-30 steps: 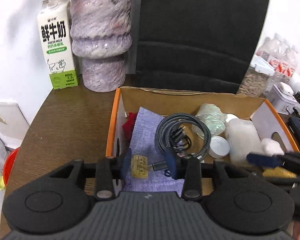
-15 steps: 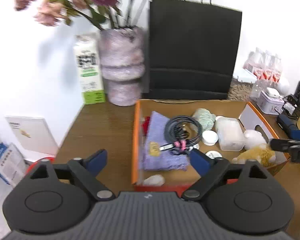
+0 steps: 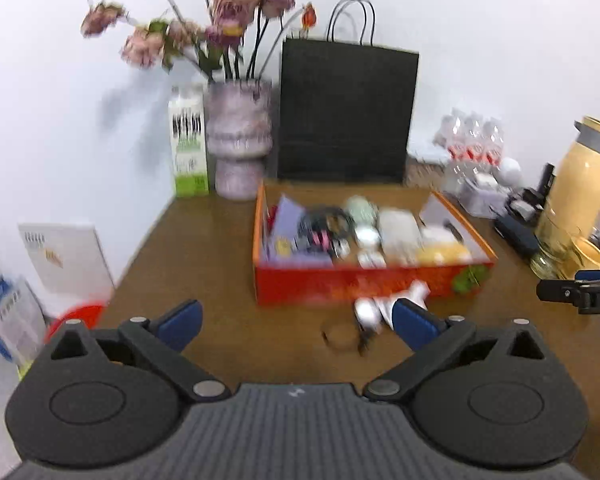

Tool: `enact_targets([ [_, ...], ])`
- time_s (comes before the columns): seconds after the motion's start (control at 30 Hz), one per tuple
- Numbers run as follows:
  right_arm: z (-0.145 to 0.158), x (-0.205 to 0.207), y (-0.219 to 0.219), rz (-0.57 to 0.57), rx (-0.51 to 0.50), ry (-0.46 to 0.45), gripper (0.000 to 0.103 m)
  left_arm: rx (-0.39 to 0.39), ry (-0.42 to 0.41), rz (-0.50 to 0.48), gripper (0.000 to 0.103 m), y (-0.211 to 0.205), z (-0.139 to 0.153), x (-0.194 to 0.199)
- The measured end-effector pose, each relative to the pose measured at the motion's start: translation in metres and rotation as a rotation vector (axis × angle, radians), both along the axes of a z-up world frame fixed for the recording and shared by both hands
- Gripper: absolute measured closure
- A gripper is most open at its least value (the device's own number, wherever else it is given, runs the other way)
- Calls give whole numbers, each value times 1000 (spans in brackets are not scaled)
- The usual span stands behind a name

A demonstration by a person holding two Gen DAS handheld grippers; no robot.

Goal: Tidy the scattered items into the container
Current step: 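Withdraw both tools from the box back away from the table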

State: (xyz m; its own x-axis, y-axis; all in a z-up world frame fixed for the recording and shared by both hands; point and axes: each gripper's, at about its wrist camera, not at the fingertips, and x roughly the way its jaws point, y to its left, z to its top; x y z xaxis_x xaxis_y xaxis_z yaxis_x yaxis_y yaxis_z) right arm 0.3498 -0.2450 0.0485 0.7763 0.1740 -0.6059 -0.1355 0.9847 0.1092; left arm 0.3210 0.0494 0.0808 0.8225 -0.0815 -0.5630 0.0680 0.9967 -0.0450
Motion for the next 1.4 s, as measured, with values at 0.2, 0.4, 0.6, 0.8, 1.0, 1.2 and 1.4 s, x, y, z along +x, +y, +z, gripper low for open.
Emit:
enact_targets([
  [0.2,-19,-100,0,60,-51,-9,10,13,-4,-63,0,-17,-22,-82],
  [0.4,-13,-194,-9,132,-80,7,9,-17,108,-244,0,-19,-27,-169],
  [0.6,-29,-255,-14,61,124,46,3,99,-160,13,0,-34,-41,-252],
  [0.8,-26,-281,12,63,-8,-42,3,21,-38,-51,0,-49,-55,-253],
  [1.0,-31,-282,16,70,11,-40,3,30,-38,-39,0,-57,-58,-253],
  [1.2,-38,-276,20,69,-10,-30,3,48,-75,-51,0,-61,-59,-257],
  [1.4,-43,-269,13,47,12,-25,3,80,-82,-67,0,-68,-62,-253],
])
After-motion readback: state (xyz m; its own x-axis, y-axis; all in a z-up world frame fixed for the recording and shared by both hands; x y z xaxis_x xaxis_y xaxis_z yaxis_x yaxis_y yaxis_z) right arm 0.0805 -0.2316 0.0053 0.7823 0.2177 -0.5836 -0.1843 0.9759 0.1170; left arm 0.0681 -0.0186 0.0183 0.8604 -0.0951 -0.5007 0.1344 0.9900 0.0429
